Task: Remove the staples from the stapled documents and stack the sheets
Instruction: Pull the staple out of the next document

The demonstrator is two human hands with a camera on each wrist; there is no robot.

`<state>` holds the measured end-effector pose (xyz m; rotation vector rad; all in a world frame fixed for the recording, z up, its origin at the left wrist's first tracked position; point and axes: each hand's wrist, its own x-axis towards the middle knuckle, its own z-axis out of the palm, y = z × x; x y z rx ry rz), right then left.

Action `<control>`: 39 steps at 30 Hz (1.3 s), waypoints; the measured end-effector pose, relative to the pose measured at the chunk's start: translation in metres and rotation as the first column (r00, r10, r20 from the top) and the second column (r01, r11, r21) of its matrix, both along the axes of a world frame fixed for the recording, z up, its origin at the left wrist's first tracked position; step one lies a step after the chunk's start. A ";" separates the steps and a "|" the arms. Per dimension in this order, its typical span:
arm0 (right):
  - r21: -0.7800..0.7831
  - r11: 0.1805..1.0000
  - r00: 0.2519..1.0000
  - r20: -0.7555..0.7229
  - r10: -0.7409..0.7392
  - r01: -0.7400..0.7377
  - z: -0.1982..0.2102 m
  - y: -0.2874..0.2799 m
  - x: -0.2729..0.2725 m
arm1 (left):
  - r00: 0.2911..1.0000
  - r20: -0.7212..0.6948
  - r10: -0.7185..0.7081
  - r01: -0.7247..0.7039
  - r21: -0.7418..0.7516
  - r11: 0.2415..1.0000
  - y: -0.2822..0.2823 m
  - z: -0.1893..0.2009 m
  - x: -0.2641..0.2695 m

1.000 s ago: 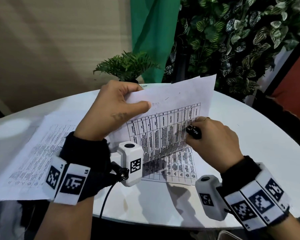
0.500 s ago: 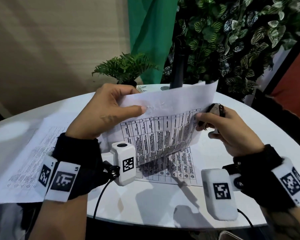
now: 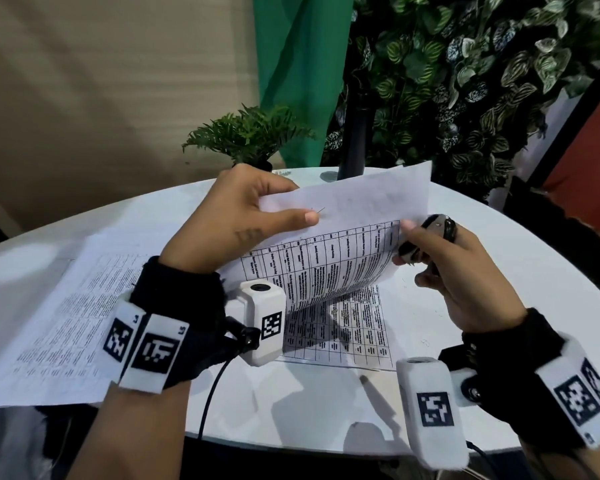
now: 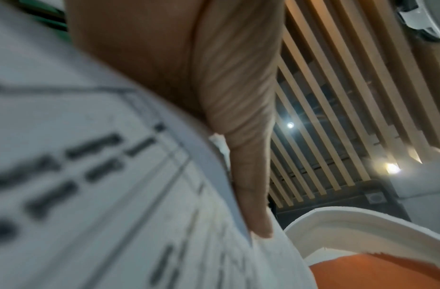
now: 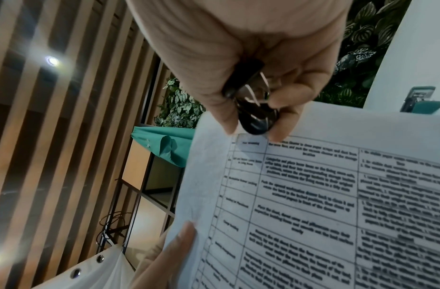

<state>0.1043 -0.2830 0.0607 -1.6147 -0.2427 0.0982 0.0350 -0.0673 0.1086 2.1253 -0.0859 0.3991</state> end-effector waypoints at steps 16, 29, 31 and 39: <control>-0.361 0.901 0.713 0.564 0.416 -0.241 0.029 0.035 -0.024 | 0.999 0.008 -0.040 0.040 -0.012 0.999 -0.002 -0.002 0.008; -0.421 0.887 0.339 0.876 0.343 0.189 0.027 0.038 -0.014 | 0.994 0.039 -0.098 0.100 -0.061 0.993 0.000 -0.001 0.010; -0.414 0.894 0.340 0.876 0.342 0.169 0.028 0.038 -0.014 | 0.994 0.036 -0.104 0.106 -0.072 0.992 0.000 -0.001 0.011; -0.416 0.897 0.325 0.878 0.352 0.153 0.031 0.040 -0.012 | 0.990 0.022 -0.137 0.139 -0.077 0.987 -0.002 0.001 0.011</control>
